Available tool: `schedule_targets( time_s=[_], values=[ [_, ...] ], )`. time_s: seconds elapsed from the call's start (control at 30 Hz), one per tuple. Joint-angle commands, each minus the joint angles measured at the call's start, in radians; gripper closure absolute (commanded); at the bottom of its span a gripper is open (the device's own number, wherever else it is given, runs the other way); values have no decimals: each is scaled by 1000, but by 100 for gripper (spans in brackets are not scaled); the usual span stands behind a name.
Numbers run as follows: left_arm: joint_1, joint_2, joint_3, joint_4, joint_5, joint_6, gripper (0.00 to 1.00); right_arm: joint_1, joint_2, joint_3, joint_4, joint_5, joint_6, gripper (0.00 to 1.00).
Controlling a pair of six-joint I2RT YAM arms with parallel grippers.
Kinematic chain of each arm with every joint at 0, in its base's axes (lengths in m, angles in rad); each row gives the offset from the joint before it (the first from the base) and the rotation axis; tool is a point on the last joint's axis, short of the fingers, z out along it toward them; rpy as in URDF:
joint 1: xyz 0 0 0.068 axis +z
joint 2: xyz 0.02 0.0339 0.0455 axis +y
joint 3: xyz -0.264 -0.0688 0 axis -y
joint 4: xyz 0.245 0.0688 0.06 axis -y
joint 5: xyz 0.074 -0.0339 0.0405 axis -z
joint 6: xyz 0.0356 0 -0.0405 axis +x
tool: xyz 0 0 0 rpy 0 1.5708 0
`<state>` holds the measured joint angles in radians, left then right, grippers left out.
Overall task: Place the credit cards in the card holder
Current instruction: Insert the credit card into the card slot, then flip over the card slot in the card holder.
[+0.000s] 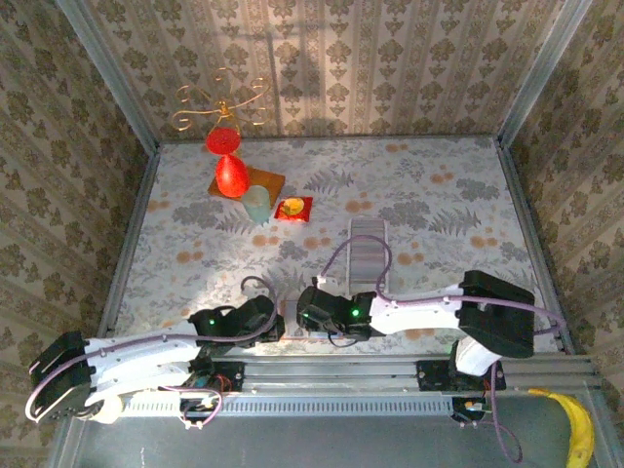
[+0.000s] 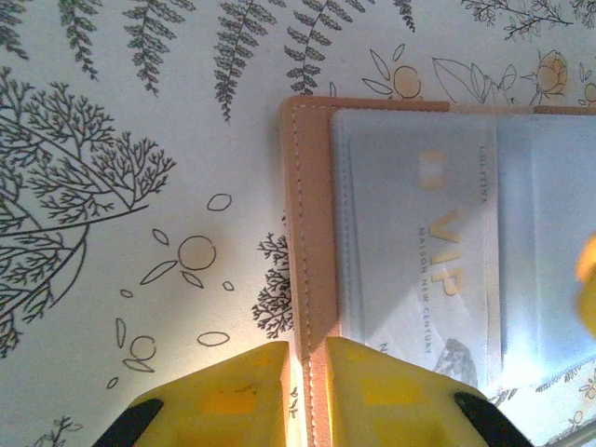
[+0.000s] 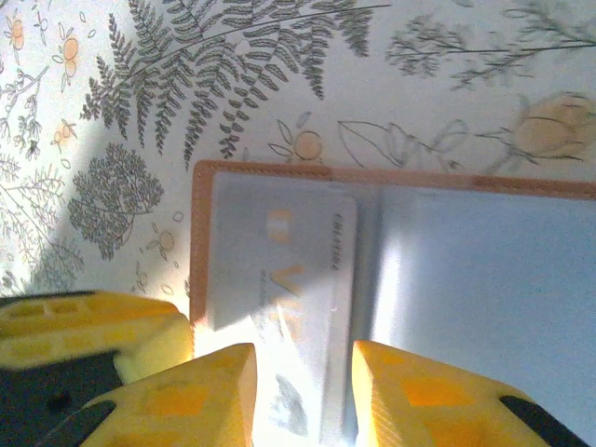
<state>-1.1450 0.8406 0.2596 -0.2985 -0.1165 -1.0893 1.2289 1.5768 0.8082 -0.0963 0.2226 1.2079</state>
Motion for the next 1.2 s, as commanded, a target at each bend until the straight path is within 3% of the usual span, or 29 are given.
schedule_targets(
  time_s=[0.0, 0.67, 1.17],
  values=[
    [-9, -38, -15, -41, -20, -23, 82, 22, -58, -33, -123, 86, 21, 66],
    [-9, -103, -29, -65, -31, -36, 82, 65, 2, -49, -187, 117, 72, 59],
    [-9, -114, -36, -74, -31, -40, 82, 66, 89, 14, -24, 65, 64, 56]
  ],
)
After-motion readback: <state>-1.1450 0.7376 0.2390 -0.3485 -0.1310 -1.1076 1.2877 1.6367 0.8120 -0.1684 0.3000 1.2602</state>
